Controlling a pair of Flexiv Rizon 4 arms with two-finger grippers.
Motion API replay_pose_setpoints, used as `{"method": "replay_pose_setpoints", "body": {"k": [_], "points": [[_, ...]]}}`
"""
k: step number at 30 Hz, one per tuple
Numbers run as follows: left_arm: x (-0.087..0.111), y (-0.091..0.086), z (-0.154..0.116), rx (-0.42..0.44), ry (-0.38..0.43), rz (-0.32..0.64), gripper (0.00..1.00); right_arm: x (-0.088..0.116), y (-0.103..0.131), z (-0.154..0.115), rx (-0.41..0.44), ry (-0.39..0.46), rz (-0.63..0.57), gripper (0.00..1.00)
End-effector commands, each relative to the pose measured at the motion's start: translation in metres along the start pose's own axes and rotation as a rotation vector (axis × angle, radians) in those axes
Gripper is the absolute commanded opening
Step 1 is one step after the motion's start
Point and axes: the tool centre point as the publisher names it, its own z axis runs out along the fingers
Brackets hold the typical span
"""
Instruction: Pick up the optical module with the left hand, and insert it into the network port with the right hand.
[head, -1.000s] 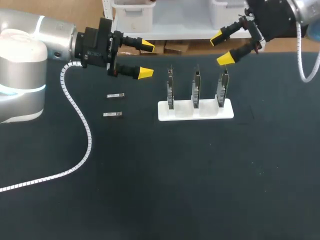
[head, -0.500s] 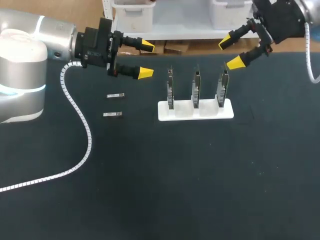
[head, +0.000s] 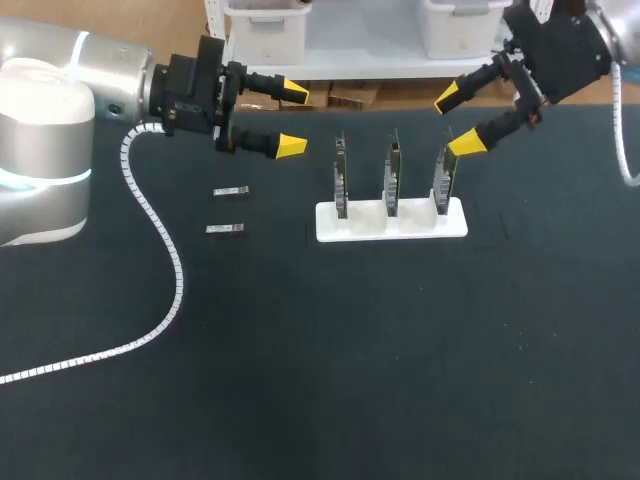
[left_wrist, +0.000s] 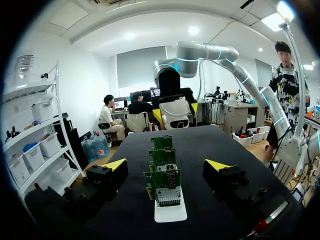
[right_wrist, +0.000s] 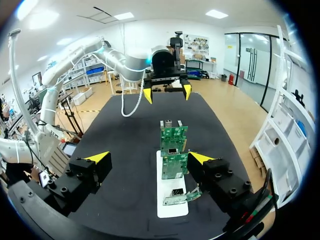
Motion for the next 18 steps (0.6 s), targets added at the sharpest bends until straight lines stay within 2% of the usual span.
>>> {"method": "replay_pose_setpoints", "body": {"k": [1,18], "points": [[0.0002,-0.0004,0.0,-0.001,0.001,0.001,1.0,-0.0034,0.0058,0.0064,0.074,-0.006,0.023,1.0],[0.0002,-0.0004,0.0,-0.001,0.001,0.001,1.0,-0.0047,0.0051,0.0063,0.079,-0.02,0.027,1.0]]}}
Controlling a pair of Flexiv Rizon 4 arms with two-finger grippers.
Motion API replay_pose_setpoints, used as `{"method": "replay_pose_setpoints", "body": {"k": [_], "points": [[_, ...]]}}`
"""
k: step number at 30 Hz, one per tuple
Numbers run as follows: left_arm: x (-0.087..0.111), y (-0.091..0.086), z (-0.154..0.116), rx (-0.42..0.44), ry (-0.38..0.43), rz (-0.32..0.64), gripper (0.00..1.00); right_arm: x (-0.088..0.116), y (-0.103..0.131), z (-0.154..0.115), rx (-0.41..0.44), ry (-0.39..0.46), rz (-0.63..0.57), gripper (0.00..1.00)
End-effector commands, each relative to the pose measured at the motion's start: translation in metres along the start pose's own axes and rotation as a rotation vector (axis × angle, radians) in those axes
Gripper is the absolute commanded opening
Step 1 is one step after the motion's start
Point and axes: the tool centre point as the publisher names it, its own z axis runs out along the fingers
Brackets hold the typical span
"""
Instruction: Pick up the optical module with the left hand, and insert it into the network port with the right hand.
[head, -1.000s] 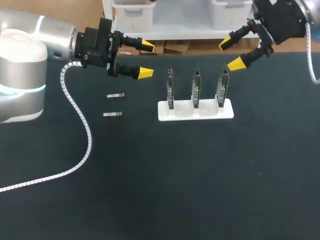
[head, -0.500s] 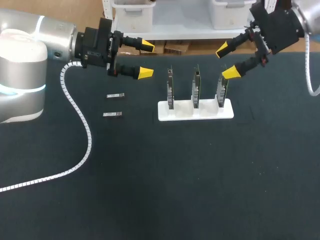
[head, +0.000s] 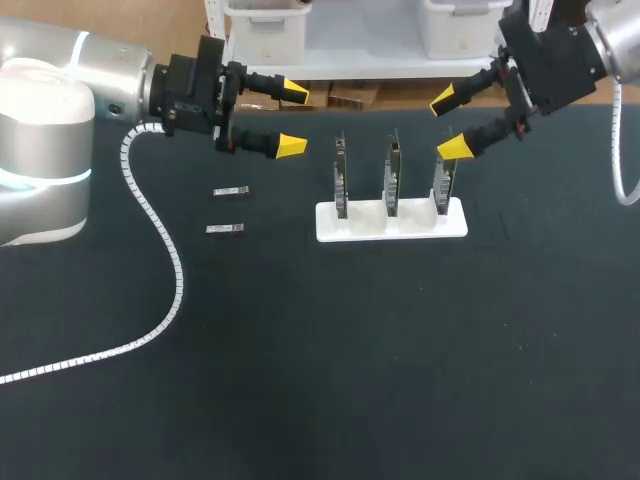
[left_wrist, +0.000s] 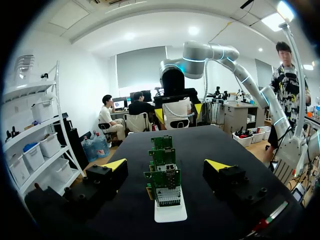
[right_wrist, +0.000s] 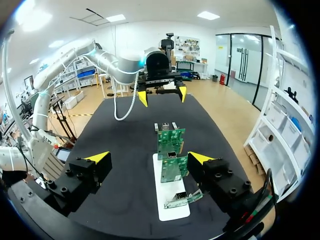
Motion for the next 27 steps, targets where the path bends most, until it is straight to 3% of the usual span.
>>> {"method": "replay_pose_setpoints", "body": {"k": [1,3,4,7,10,14,17,19,22,24,27], "points": [[0.004,-0.001,0.003,-0.028,-0.019,0.019,1.0,0.0,0.002,0.0,0.005,0.001,-0.001,1.0],[0.009,0.002,0.009,-0.024,-0.031,0.001,1.0,0.0,0.002,0.0,0.005,0.001,-0.001,1.0],[0.007,0.001,0.011,-0.007,-0.03,0.041,1.0,0.0,0.002,0.0,0.005,0.001,-0.001,1.0],[0.002,-0.005,0.005,0.032,0.068,0.064,1.0,0.0,0.002,0.0,0.005,0.001,-0.001,1.0],[0.008,-0.016,-0.016,0.012,0.132,0.027,1.0,0.0,0.002,0.0,0.005,0.001,-0.001,1.0],[0.021,-0.038,-0.045,-0.003,0.207,-0.054,1.0,0.0,0.002,0.0,0.005,0.001,-0.001,1.0],[0.034,-0.058,-0.061,-0.007,0.327,-0.151,1.0,0.0,0.002,0.0,0.005,0.001,-0.001,1.0],[0.042,-0.072,-0.066,-0.014,0.36,-0.196,1.0,0.0,0.002,0.0,0.005,0.001,-0.001,1.0],[0.056,-0.091,-0.064,0.046,0.467,-0.214,1.0,0.0,0.002,0.0,0.005,0.001,-0.001,1.0],[0.067,-0.097,-0.065,0.04,0.407,-0.202,1.0,0.0,0.002,0.0,0.005,0.001,-0.001,1.0],[0.079,-0.098,-0.067,0.052,0.423,-0.18,1.0,0.0,0.002,0.0,0.005,0.001,-0.001,1.0]]}}
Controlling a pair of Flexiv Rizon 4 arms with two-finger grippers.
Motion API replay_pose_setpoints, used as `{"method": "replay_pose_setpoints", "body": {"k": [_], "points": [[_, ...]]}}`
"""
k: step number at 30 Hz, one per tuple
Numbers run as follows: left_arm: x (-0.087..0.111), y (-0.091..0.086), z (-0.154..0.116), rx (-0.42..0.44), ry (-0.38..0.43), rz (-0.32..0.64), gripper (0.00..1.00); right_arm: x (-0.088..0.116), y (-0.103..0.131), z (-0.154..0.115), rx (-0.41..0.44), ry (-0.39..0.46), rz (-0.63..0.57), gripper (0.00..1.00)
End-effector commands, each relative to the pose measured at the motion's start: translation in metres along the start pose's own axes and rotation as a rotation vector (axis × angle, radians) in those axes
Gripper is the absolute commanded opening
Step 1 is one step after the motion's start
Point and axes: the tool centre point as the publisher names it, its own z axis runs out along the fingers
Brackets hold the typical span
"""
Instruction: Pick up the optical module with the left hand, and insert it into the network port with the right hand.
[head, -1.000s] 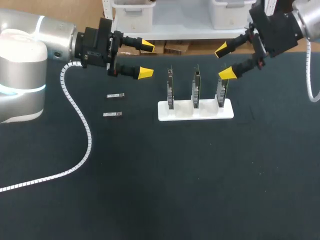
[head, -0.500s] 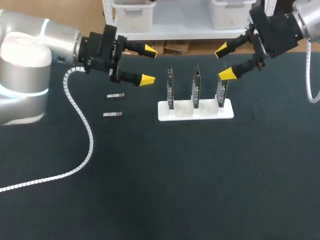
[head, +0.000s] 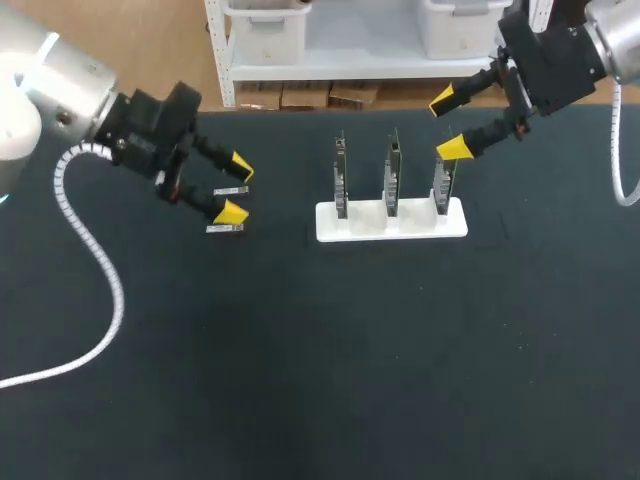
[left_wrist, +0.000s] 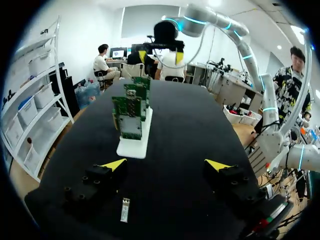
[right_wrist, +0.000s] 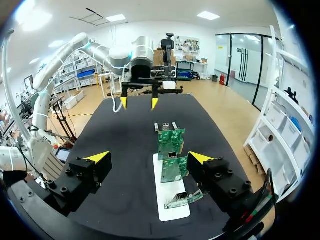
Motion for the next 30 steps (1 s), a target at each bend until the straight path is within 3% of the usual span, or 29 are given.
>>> {"method": "replay_pose_setpoints", "body": {"k": [1,4,10,15,18,20,30], "points": [[0.01,-0.007,0.001,-0.009,0.024,0.027,1.0,0.0,0.002,0.0,0.004,0.001,0.0,1.0],[0.011,-0.003,0.002,0.013,0.076,0.059,1.0,0.0,0.002,0.0,0.004,0.001,0.0,1.0],[0.026,0.0,-0.006,0.043,0.183,0.02,1.0,0.0,0.002,0.0,0.004,0.001,0.0,1.0],[0.039,0.0,-0.014,0.08,0.352,-0.05,1.0,0.0,0.002,0.0,0.004,0.001,0.0,1.0],[0.041,0.001,-0.016,0.069,0.347,-0.065,1.0,0.0,0.002,0.0,0.004,0.001,0.0,1.0],[0.038,0.002,-0.017,0.054,0.21,-0.029,1.0,0.0,0.002,0.0,0.004,0.001,0.0,1.0],[0.038,0.002,-0.017,0.054,0.21,-0.029,1.0,0.0,0.002,0.0,0.004,0.001,0.0,1.0]]}}
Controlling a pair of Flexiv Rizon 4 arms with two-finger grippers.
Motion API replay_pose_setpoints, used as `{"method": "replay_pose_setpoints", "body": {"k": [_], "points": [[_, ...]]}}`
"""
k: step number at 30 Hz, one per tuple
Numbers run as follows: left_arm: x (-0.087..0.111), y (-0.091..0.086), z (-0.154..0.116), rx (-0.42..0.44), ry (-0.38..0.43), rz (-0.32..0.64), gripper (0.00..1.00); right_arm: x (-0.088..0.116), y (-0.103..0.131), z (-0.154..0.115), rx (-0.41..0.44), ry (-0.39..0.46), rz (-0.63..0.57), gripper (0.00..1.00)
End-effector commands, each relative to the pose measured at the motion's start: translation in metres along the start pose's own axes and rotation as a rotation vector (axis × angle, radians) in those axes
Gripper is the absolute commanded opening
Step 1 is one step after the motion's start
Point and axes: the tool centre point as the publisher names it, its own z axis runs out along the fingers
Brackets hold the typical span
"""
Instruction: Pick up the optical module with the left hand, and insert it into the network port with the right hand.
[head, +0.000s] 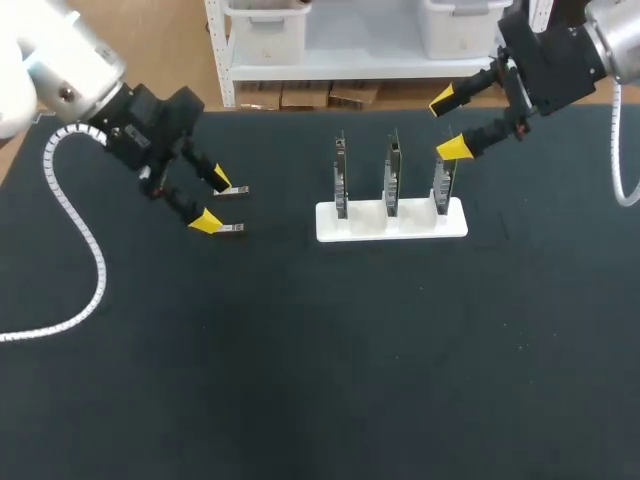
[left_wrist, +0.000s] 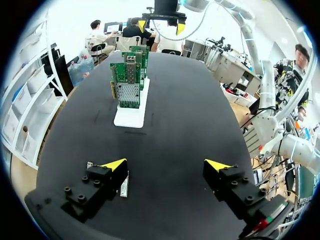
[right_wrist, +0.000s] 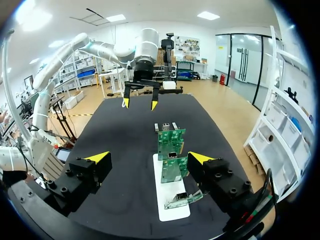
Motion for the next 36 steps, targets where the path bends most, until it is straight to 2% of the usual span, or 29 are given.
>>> {"method": "replay_pose_setpoints", "body": {"k": [1,6,7,8,11,13,15,16,19,22,25,26,30,36], "points": [[0.002,-0.003,0.0,-0.009,-0.013,0.002,1.0,0.0,0.002,0.0,0.004,0.001,0.0,1.0],[0.002,-0.003,0.0,-0.009,-0.013,0.002,1.0,0.0,0.002,0.0,0.004,0.001,0.0,1.0],[-0.008,0.002,-0.004,-0.03,0.009,0.038,1.0,0.0,0.002,0.0,0.004,0.001,0.0,1.0],[-0.017,0.007,-0.007,-0.036,0.049,0.051,1.0,0.0,0.002,0.0,0.004,0.001,0.0,1.0],[-0.029,0.019,-0.013,-0.08,0.198,0.004,1.0,0.0,0.002,0.0,0.004,0.001,0.0,1.0],[-0.034,0.018,-0.017,-0.141,0.272,-0.015,1.0,0.0,0.002,0.0,0.004,0.001,0.0,1.0],[-0.037,0.01,-0.017,-0.161,0.339,-0.027,1.0,0.0,0.002,0.0,0.004,0.001,0.0,1.0],[-0.035,0.005,-0.015,-0.158,0.382,-0.043,1.0,0.0,0.002,0.0,0.004,0.001,0.0,1.0],[-0.021,-0.008,-0.007,-0.124,0.421,-0.103,1.0,0.0,0.002,0.0,0.004,0.001,0.0,1.0],[0.002,-0.016,-0.001,-0.129,0.443,-0.177,1.0,0.0,0.002,0.0,0.004,0.001,0.0,1.0],[0.017,-0.023,0.006,-0.159,0.481,-0.189,1.0,0.0,0.002,0.0,0.004,0.001,0.0,1.0],[0.021,-0.024,0.008,-0.155,0.455,-0.197,1.0,0.0,0.002,0.0,0.004,0.001,0.0,1.0],[0.034,-0.023,0.019,-0.129,0.449,-0.184,1.0,0.0,0.002,0.0,0.004,0.001,0.0,1.0],[0.047,-0.016,0.025,-0.105,0.479,-0.115,1.0,0.0,0.002,0.0,0.004,0.001,0.0,1.0]]}}
